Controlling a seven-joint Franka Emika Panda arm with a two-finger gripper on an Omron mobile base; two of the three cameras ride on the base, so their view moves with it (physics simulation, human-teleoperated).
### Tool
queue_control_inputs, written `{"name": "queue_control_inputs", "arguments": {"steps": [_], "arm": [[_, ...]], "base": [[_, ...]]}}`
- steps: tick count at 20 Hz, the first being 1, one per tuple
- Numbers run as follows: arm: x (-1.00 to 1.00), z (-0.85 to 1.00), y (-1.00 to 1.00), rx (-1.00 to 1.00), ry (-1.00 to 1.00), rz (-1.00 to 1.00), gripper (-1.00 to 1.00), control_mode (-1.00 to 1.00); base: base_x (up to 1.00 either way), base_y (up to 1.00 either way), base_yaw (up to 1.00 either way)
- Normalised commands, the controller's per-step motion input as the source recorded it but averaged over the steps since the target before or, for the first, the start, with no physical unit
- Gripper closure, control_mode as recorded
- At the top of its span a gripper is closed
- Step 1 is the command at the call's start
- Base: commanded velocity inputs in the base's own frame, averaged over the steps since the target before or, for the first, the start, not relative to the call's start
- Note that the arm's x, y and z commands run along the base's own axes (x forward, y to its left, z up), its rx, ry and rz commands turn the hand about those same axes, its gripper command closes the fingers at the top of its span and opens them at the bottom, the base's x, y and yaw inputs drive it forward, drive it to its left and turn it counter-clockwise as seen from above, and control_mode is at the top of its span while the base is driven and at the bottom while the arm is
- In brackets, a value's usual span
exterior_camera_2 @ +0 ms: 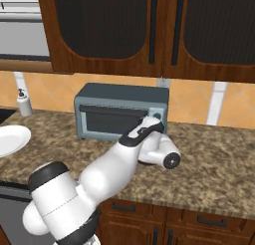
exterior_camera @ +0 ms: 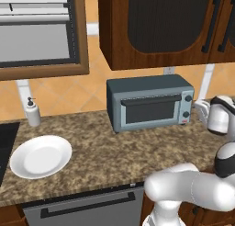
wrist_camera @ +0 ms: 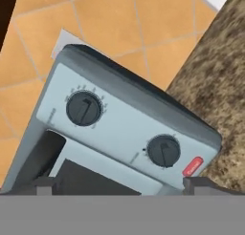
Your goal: Pick up the kebab skewer and baguette bread, and place them inside the toaster oven. Close the toaster oven door and start by setting the timer.
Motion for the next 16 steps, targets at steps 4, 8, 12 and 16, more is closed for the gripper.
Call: {"name": "queue_control_inputs", "arguments": {"steps": [4,8,12,16], "arm": [[0.27,-0.33,0.00,0.01,0.00,0.00,-1.00,-1.00],[0.26,-0.26,0.00,0.03,0.00,0.00,-1.00,-1.00],[0.05,-0.20,0.00,0.03,0.00,0.00,-1.00,-1.00],[0.18,-0.16,0.00,0.05,0.00,0.00,-1.00,-1.00]], "base": [[0.00,0.00,0.00],[0.00,0.00,0.00],[0.00,0.00,0.00],[0.00,0.00,0.00]]}}
